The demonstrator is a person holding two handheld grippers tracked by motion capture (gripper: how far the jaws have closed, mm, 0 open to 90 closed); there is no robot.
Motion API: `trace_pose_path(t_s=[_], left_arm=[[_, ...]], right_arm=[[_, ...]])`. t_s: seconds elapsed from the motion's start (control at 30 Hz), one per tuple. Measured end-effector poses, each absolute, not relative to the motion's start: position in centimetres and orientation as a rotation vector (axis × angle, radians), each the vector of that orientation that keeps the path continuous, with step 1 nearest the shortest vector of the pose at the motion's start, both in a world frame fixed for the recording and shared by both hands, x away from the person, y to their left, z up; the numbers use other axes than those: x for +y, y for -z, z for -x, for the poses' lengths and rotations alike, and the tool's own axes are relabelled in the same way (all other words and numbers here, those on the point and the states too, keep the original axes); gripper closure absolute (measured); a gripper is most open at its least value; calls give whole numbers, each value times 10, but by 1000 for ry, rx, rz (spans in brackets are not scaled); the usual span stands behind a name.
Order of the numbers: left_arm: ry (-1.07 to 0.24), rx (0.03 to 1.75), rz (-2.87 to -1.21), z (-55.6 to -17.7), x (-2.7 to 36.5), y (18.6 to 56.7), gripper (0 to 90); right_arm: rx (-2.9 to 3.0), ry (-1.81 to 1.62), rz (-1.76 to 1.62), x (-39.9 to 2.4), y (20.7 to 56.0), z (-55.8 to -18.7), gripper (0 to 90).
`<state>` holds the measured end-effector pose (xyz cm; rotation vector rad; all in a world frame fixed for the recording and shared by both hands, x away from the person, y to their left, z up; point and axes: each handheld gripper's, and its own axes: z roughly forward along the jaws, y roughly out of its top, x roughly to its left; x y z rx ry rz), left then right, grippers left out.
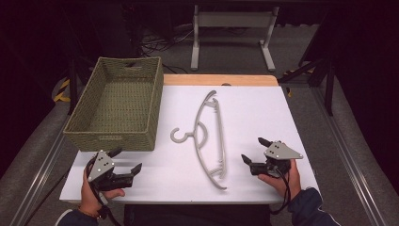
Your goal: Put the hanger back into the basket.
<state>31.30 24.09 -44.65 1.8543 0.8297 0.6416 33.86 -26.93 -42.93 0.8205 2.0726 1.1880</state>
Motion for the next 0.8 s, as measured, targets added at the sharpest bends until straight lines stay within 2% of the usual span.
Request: trace_pose_path(t_s=[0.47, 0.8], left_arm=[[-634, 807, -1898, -313, 242, 450, 97], [-633, 801, -1900, -308, 244, 451, 97]], right_arm=[[2092, -1199, -834, -260, 424, -343, 173], [2198, -1183, -809, -233, 414, -347, 208]])
